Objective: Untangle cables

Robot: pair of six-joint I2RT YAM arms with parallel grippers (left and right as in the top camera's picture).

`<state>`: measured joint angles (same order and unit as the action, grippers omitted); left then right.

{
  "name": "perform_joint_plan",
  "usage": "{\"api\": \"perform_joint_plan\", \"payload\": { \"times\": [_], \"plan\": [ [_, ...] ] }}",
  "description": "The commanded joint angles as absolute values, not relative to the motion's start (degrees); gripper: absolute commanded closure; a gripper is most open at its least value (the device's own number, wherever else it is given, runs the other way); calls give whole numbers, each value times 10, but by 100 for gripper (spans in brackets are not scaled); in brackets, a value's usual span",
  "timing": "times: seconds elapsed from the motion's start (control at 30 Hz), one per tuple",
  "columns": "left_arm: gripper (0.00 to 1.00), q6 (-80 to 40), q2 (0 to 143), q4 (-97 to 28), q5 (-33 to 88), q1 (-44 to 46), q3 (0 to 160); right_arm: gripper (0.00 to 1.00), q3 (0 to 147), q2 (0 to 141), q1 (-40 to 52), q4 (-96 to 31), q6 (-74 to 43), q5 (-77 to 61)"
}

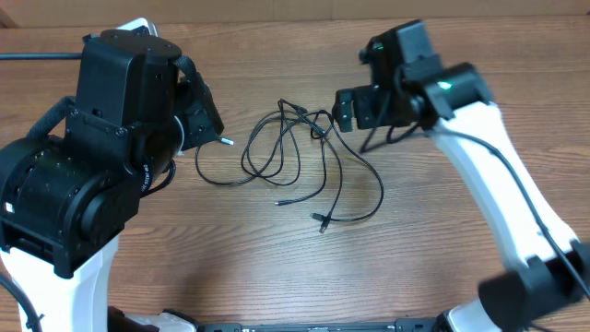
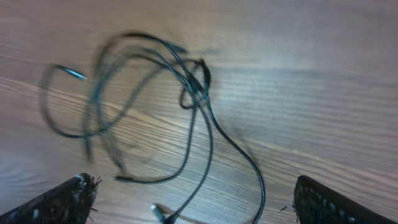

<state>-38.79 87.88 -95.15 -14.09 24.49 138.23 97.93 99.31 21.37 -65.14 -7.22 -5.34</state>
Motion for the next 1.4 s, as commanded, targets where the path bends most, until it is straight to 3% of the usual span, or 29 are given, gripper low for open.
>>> {"api": "perform_joint_plan", "payload": {
  "times": [0.0,0.43,0.57,0.87,1.0,1.27,1.3,1.33,1.37],
  "plan": [
    [42,-373,876,-952,-134,243,1380,0,976,1025,211,-632,-76,-46],
    [42,-373,876,-954,-135,243,1380,0,975,1154,211,-559,-77,-46],
    [42,-373,876,-954,-135,243,1380,11,975,1187,211,-544,-77,-57],
    [41,-373,876,-953,-137,243,1380,11,975,1214,211,-507,-90,-77],
    [42,-373,876,-953,-137,243,1380,28,975,1219,211,-493,-95,-77],
    [42,-372,876,-954,-137,243,1380,29,974,1244,211,-463,-125,-78],
    [41,-373,876,-954,-137,243,1380,38,974,1244,211,-462,-125,-78],
    [41,-372,876,-954,-137,243,1380,55,974,1244,211,-460,-125,-78],
    [41,-372,876,-954,-137,243,1380,66,974,1244,211,-459,-125,-78]
  ]
}}
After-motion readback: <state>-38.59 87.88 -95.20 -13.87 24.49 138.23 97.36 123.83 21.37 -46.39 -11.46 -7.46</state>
